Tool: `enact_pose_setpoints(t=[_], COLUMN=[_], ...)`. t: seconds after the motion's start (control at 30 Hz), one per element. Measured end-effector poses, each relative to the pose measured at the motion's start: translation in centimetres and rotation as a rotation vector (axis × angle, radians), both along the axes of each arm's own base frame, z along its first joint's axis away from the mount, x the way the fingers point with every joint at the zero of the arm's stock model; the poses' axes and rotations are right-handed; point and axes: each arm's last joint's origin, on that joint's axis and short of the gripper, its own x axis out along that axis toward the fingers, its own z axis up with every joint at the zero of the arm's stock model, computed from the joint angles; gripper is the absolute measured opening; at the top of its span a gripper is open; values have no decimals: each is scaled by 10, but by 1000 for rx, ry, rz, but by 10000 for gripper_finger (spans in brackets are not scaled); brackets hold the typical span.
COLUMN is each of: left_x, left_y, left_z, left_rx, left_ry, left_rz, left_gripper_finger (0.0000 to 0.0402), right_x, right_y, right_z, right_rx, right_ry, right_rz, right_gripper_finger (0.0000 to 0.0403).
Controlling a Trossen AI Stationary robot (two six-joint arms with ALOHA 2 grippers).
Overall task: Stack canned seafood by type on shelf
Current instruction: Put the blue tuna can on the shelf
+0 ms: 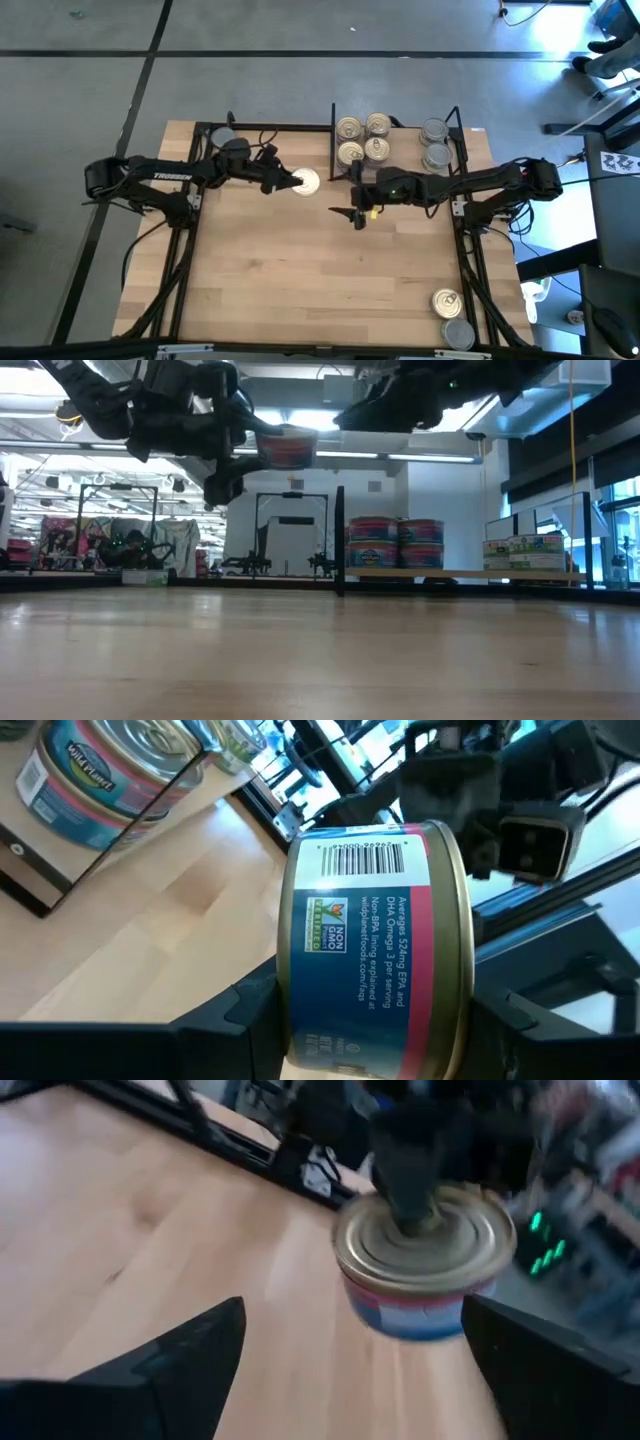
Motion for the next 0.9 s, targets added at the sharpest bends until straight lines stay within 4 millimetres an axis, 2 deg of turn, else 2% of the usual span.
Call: enact_pose_setpoints(t=[0.17,0.27,0.47,0.67,0.9], left_x=[-2,-2,-1,-1,1], left_y=[4,5,3,2,0], left_z=[1,2,6,9,9], left_rx=[-38,-65,-129,-150,-175], left_ry=[-10,-12,-50,-74,-71], left_rz=[-2,-4,-19,-25,-32], left_gripper_finger=[187,187,187,187,191], right_x=[1,3,8,21,39], right_y=[3,3,2,-3,-5], right_z=[3,5,-4,-9,-18], right_rx=[-188,-317,-796,-1047,-1225], right_ry=[-26,-70,-11,-8,44], right_rz=[155,185,261,132,85], right_gripper_finger=[367,367,367,367,367])
